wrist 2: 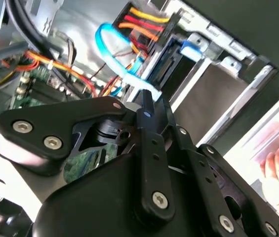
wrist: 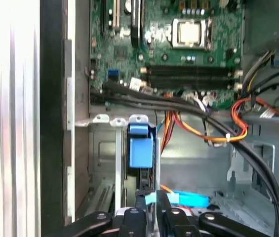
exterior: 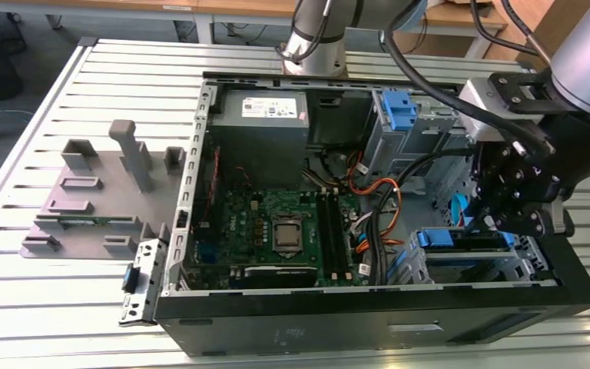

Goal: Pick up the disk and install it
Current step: 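Insert the first disk wire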

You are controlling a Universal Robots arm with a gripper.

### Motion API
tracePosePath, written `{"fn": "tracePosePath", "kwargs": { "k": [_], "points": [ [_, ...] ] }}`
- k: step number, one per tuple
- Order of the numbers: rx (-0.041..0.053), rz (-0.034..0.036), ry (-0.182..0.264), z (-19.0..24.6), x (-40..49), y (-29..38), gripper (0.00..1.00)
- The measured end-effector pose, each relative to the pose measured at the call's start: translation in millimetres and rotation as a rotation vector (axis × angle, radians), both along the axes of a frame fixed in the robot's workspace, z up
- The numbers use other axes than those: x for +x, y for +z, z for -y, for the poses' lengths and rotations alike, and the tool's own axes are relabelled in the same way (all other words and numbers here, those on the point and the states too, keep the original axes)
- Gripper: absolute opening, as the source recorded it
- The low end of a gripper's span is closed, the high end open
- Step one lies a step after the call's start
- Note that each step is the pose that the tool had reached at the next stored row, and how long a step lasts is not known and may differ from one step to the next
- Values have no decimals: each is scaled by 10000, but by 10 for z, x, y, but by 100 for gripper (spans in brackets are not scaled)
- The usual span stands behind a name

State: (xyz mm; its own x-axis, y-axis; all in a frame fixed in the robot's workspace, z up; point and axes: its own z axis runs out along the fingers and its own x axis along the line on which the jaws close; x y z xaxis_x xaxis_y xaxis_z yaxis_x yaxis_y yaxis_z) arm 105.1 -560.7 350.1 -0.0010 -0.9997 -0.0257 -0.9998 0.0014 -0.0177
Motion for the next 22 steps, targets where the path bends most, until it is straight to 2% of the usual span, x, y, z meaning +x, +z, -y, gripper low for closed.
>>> {"fn": "tracePosePath", "kwargs": {
  "k": [1,4,13,22],
  "points": [
    [2,-41,0,0,0,0,24],
    [3,-56,0,0,0,0,24],
    [2,-57,1,-1,120,0,24],
    [9,-57,1,0,131,41,24]
  ]
}}
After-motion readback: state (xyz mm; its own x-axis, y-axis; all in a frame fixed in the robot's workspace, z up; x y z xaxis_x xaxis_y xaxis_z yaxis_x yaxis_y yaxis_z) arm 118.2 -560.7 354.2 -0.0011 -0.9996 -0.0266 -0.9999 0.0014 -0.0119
